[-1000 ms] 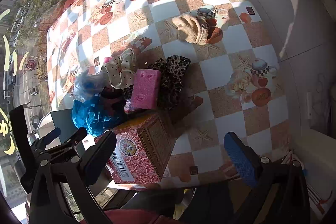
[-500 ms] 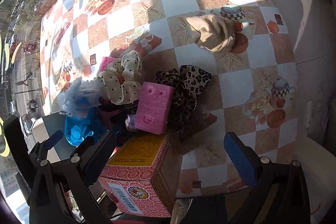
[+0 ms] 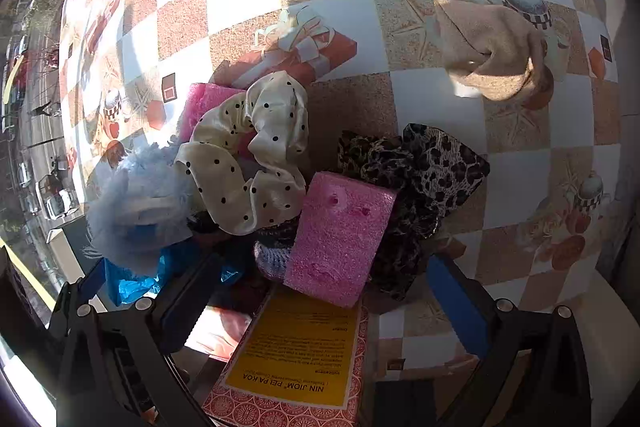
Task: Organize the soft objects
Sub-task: 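Grasp the blue mesh cloth with the left tool while the right tool grasps the pink foam sponge, then lift the blue mesh cloth with the left tool while the right tool lifts the pink sponge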
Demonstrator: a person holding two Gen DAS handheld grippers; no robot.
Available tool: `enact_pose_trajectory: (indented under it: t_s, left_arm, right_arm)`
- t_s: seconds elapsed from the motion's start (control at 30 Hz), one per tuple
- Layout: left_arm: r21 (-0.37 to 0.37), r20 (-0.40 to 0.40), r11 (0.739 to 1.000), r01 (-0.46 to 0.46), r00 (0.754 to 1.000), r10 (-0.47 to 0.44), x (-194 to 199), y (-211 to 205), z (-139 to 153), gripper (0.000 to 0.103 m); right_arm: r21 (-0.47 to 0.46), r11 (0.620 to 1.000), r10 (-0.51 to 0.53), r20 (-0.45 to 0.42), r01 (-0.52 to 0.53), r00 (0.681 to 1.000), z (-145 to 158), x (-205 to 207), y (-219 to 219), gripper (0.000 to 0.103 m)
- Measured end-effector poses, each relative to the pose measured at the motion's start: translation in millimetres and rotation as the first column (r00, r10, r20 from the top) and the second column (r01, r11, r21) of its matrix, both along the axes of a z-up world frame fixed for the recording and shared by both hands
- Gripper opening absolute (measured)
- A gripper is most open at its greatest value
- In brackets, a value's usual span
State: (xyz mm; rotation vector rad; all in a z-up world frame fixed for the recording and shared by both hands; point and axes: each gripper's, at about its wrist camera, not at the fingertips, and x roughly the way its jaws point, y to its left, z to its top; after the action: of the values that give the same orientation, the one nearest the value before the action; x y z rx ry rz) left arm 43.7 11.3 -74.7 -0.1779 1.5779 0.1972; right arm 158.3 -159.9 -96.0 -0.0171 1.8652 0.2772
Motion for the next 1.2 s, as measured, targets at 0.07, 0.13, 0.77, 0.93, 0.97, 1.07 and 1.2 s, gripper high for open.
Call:
enact_pose_trajectory:
  t_s: [0.07,0.13,0.77,0.93,0.97,1.07,1.2]
  left_arm:
    - [0.001,0.007,1.000,0.002,1.000,-0.002,-1,2,1,0.097]
    - [-0.008,0.013,1.000,0.003,1.000,-0.002,-2,3,2,0.090]
    - [-0.019,0.129,1.000,-0.016,0.991,0.018,-19,26,57,0.018]
    - [-0.023,0.156,1.000,-0.012,0.988,0.015,-15,21,63,0.012]
    - [-0.032,0.152,0.999,-0.007,0.988,0.012,-15,20,60,0.012]
    - [-0.063,0.130,0.998,0.025,0.991,-0.017,-16,13,44,0.016]
    - [-0.128,0.099,0.992,0.007,0.995,0.006,-19,13,20,0.075]
  right_arm:
    - [0.012,1.000,-0.002,-0.026,0.003,1.000,-5,0,2,0.098]
    - [0.026,1.000,-0.003,-0.052,0.004,0.999,-11,0,6,0.075]
    - [0.135,0.987,-0.096,0.042,0.090,0.994,6,-7,-17,0.048]
    - [0.144,0.985,-0.111,0.077,0.099,0.991,14,-18,-14,0.048]
    - [0.154,0.983,-0.116,0.075,0.103,0.990,18,-16,-21,0.048]
    - [0.167,0.980,-0.124,0.070,0.111,0.990,18,-16,-11,0.048]
    - [0.197,0.973,-0.130,0.043,0.119,0.991,27,-17,-20,0.048]
